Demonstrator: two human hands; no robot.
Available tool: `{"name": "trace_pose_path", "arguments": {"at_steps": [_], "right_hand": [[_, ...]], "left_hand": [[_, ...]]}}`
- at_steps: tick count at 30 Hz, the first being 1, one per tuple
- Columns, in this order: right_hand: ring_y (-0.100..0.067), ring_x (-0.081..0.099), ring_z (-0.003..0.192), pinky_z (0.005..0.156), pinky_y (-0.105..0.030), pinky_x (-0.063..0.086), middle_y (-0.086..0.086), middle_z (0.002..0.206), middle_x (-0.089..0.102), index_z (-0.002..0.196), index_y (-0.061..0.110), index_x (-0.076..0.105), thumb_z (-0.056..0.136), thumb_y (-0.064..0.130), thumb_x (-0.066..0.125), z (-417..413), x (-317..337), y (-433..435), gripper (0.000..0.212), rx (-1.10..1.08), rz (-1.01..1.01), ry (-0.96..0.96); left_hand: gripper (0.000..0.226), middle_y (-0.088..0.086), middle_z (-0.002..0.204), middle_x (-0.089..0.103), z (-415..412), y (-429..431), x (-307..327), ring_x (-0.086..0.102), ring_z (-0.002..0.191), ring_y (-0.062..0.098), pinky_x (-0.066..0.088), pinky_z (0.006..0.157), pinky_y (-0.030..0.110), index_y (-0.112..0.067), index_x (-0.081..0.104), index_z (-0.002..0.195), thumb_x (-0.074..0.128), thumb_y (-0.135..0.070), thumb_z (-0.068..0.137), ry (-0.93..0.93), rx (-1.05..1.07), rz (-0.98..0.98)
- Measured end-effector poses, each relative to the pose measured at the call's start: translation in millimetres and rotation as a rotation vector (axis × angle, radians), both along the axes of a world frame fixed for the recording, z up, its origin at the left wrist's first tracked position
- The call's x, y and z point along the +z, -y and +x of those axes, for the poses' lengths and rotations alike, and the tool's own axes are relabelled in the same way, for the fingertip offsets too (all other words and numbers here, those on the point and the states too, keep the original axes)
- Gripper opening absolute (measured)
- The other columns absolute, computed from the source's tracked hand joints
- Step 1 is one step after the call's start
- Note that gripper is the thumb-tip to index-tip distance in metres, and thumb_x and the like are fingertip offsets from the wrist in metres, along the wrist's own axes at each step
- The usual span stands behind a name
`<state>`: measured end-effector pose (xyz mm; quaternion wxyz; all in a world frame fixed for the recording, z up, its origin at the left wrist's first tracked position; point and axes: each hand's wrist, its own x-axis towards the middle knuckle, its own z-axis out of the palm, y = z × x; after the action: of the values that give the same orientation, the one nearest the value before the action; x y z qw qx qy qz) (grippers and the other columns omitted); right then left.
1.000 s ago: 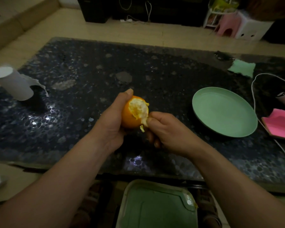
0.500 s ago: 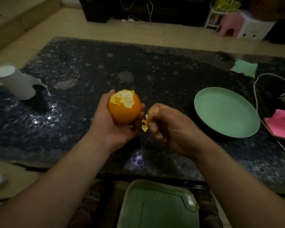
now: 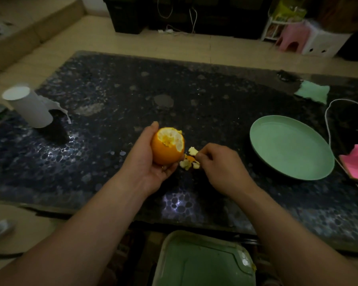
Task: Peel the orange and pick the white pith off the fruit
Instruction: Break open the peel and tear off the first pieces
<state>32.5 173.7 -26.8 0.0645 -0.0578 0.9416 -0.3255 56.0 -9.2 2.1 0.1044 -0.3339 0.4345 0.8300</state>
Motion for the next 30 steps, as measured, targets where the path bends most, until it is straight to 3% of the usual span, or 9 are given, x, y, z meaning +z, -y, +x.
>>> {"name": "trace_pose_path", "arguments": {"at_steps": [2, 5, 8, 10, 16, 20, 23, 28, 30], "right_hand": [[-0.005, 0.065, 0.074, 0.065, -0.030, 0.048, 0.009, 0.080, 0.070, 0.091, 0.025, 0.071, 0.100, 0.040, 0.069, 1.0, 7.2, -0.3, 0.017, -0.010, -0.059, -0.027], [-0.008, 0.070, 0.072, 0.063, -0.027, 0.052, 0.005, 0.084, 0.074, 0.095, 0.029, 0.067, 0.097, 0.055, 0.067, 5.8, 21.8, 3.7, 0.026, -0.009, -0.341, 0.070], [-0.010, 0.071, 0.071, 0.062, -0.030, 0.051, 0.004, 0.087, 0.075, 0.097, 0.029, 0.064, 0.095, 0.068, 0.057, 12.6, 29.9, 6.7, 0.040, 0.088, -0.395, 0.154], [-0.015, 0.070, 0.074, 0.064, -0.037, 0.054, 0.001, 0.085, 0.072, 0.094, 0.026, 0.060, 0.098, 0.069, 0.052, 16.0, 28.2, 6.3, 0.044, 0.136, -0.349, 0.131], [-0.011, 0.058, 0.071, 0.069, -0.040, 0.047, 0.002, 0.077, 0.060, 0.088, 0.022, 0.049, 0.110, 0.053, 0.036, 21.3, 27.0, 2.3, 0.041, 0.199, -0.291, -0.012], [-0.020, 0.056, 0.067, 0.065, -0.045, 0.044, 0.002, 0.071, 0.056, 0.084, 0.022, 0.046, 0.109, 0.044, 0.036, 22.8, 26.2, 5.4, 0.035, 0.196, -0.155, -0.118], [-0.021, 0.056, 0.064, 0.062, -0.044, 0.045, 0.002, 0.067, 0.057, 0.079, 0.019, 0.049, 0.103, 0.038, 0.042, 20.9, 25.1, 8.2, 0.032, 0.141, -0.118, -0.113], [-0.024, 0.060, 0.063, 0.062, -0.052, 0.053, -0.002, 0.068, 0.063, 0.078, 0.015, 0.055, 0.097, 0.036, 0.046, 22.3, 25.2, 8.2, 0.030, 0.070, -0.322, 0.014], [-0.025, 0.058, 0.067, 0.067, -0.055, 0.052, -0.005, 0.074, 0.062, 0.081, 0.014, 0.055, 0.104, 0.032, 0.044, 24.1, 27.5, 8.2, 0.032, 0.091, -0.376, 0.038]], "left_hand": [[0.058, 0.009, 0.112, 0.081, 0.0, -0.7, 1.4, 0.077, 0.104, 0.035, 0.057, 0.070, 0.035, -0.024, 0.070, 0.129, 0.070, -0.065, 0.088, 0.000, 0.001, -0.019], [0.054, 0.007, 0.111, 0.081, -0.1, -2.9, 3.9, 0.077, 0.105, 0.030, 0.057, 0.073, 0.036, -0.023, 0.074, 0.125, 0.067, -0.065, 0.090, -0.017, -0.013, -0.047], [0.051, 0.006, 0.096, 0.082, 1.0, -8.5, 6.9, 0.077, 0.079, 0.022, 0.060, 0.072, 0.034, -0.021, 0.087, 0.085, 0.059, -0.063, 0.097, -0.078, -0.100, -0.050], [0.058, 0.004, 0.088, 0.081, 1.6, -12.6, 6.1, 0.076, 0.068, 0.018, 0.059, 0.068, 0.032, -0.025, 0.084, 0.065, 0.055, -0.062, 0.099, -0.133, -0.137, -0.071], [0.050, 0.005, 0.106, 0.082, 4.8, -17.7, 9.7, 0.079, 0.092, 0.023, 0.061, 0.087, 0.042, -0.025, 0.086, 0.083, 0.063, -0.069, 0.092, -0.168, -0.133, -0.158], [0.056, 0.010, 0.110, 0.081, 5.4, -22.3, 6.3, 0.077, 0.094, 0.027, 0.060, 0.081, 0.042, -0.021, 0.077, 0.113, 0.068, -0.070, 0.088, -0.203, -0.112, -0.238], [0.050, 0.018, 0.110, 0.078, 6.0, -24.9, 5.1, 0.074, 0.087, 0.027, 0.057, 0.078, 0.042, -0.018, 0.076, 0.103, 0.072, -0.066, 0.087, -0.259, -0.092, -0.310], [0.043, 0.013, 0.103, 0.080, 5.0, -25.0, 6.1, 0.075, 0.089, 0.026, 0.060, 0.084, 0.043, -0.016, 0.076, 0.104, 0.071, -0.057, 0.093, -0.305, -0.080, -0.325], [0.045, 0.013, 0.103, 0.080, 3.8, -23.8, 6.9, 0.076, 0.091, 0.027, 0.060, 0.087, 0.044, -0.016, 0.077, 0.106, 0.071, -0.058, 0.092, -0.290, -0.081, -0.294]]}}
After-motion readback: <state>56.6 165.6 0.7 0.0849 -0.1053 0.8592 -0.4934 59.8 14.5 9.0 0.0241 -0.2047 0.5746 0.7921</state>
